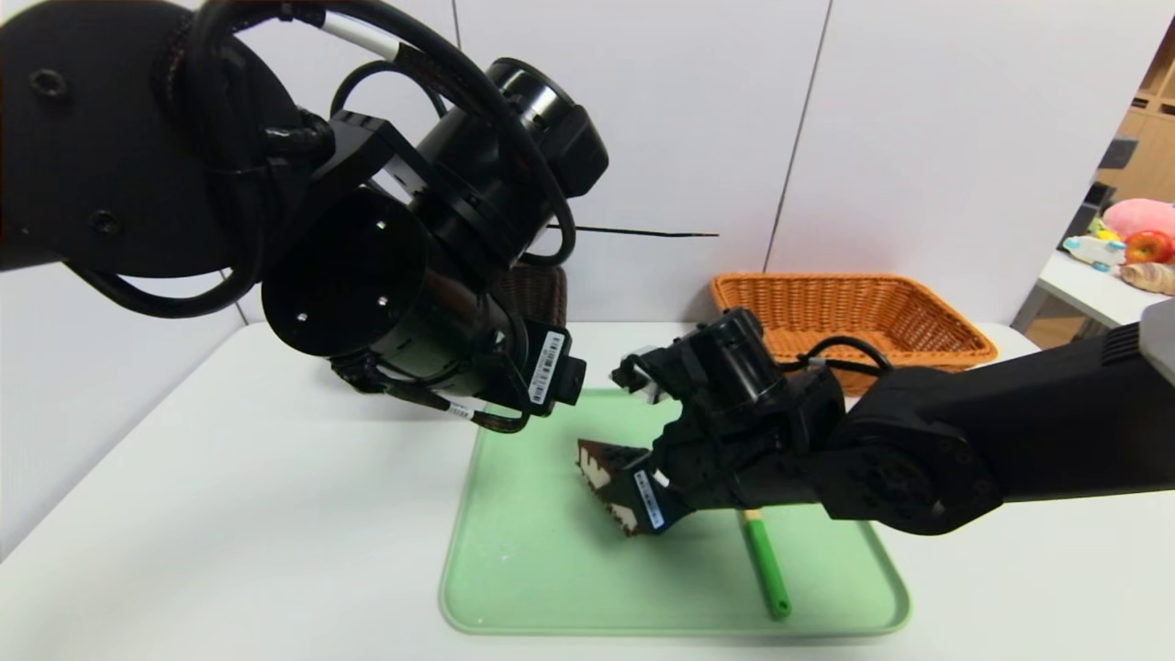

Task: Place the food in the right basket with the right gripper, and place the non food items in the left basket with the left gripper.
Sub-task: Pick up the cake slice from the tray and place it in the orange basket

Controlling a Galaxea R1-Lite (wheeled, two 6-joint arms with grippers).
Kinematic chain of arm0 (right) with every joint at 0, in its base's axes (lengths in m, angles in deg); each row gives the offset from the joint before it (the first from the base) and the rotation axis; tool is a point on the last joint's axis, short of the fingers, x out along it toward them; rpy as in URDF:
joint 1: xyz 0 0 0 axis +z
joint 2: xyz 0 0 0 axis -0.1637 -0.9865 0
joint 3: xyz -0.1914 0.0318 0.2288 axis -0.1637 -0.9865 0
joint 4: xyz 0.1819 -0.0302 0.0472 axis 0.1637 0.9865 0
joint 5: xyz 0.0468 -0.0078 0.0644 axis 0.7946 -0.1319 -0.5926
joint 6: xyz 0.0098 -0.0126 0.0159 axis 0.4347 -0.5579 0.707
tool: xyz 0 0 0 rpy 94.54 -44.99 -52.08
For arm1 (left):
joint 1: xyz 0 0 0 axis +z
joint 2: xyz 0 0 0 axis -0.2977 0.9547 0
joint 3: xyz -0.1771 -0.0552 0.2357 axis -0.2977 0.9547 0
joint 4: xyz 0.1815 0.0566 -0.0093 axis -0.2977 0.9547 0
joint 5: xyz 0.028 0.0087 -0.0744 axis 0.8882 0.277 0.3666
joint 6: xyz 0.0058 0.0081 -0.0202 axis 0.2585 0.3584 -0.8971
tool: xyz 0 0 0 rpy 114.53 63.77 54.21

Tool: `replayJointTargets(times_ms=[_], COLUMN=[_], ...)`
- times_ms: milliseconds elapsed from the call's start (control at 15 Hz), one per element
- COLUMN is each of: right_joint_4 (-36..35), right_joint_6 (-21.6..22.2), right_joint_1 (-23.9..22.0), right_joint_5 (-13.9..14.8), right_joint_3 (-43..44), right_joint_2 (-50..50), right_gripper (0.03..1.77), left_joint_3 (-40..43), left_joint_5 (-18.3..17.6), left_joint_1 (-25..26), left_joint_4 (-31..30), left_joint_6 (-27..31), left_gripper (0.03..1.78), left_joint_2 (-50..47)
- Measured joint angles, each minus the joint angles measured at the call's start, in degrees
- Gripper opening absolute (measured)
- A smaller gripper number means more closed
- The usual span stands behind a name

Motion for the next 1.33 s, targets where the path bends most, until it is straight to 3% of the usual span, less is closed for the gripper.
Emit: replayJointTargets(times_ms=[267,533,933,1333], right_joint_4=[-0.2,-6.0,-11.1,-13.0], right_joint_6=[2.4,4.2,4.3,3.9], right_joint_1=[-3.9,-7.1,-16.5,-27.3], right_joint_5=[0.9,8.3,9.8,9.8], right_joint_3=[-0.1,-1.1,-1.4,-1.2], right_joint_2=[5.6,10.9,16.4,14.2], right_gripper=[0.80,0.80,0.80,0.80], left_joint_3=[0.2,0.0,0.1,-0.2], left_joint_5=[0.0,0.0,-0.2,-2.1], left_joint_1=[0.0,0.0,0.0,0.0], left_joint_4=[0.0,-0.1,-0.1,-0.2], left_joint_6=[0.0,0.0,-0.1,-0.3], left_gripper=[1.69,1.69,1.69,1.69], left_joint_2=[-0.1,-0.1,-0.1,0.1])
